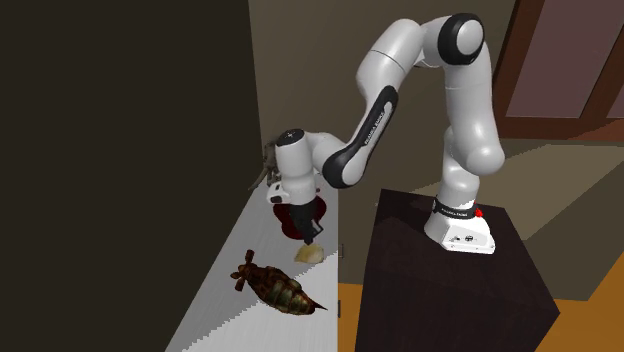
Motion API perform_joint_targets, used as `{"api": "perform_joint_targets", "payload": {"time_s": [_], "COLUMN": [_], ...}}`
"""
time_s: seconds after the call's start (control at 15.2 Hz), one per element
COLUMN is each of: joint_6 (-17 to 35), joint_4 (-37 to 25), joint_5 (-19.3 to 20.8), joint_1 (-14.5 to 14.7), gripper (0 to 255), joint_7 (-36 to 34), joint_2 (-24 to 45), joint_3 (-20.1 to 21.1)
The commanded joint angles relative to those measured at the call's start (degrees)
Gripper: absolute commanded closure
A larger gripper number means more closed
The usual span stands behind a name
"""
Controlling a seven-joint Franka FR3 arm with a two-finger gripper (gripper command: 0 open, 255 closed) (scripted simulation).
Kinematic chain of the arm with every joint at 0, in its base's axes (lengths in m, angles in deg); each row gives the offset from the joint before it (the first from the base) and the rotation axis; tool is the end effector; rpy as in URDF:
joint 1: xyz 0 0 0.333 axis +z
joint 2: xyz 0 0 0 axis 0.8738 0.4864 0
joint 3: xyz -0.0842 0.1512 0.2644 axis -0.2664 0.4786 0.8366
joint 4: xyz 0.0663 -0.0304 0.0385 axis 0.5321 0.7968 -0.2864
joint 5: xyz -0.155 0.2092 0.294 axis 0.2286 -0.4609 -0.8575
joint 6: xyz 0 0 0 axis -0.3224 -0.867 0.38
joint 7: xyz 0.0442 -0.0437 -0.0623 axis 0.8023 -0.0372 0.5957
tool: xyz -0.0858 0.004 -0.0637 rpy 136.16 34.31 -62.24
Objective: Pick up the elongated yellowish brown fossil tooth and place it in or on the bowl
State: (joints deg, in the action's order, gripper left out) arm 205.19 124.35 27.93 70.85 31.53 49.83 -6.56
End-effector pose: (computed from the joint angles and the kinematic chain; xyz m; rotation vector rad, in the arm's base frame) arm 0.4388 0.3036 0.2450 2.6637 1.5171 -0.2040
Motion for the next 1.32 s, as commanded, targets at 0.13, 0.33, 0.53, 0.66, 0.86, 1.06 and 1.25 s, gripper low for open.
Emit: {"api": "perform_joint_targets", "payload": {"time_s": [0.13, 0.33, 0.53, 0.66, 0.86, 1.06, 1.25], "joint_6": [-2.7, -4.6, -6.6, -8.0, -10.0, -12.1, -12.8], "joint_4": [-0.1, -0.5, -1.0, -1.4, -2.1, -2.9, -3.2], "joint_5": [-2.0, -3.3, -4.5, -5.2, -6.3, -7.2, -7.3], "joint_1": [-0.5, -0.8, -1.1, -1.2, -1.4, -1.6, -3.2], "gripper": [255, 255, 255, 255, 255, 255, 255], "joint_7": [1.3, 2.3, 3.2, 3.8, 4.6, 5.4, 8.3], "joint_2": [-2.7, -4.5, -6.3, -7.4, -9.0, -10.5, -11.2], "joint_3": [0.9, 1.3, 1.7, 1.8, 2.1, 2.2, 1.0]}}
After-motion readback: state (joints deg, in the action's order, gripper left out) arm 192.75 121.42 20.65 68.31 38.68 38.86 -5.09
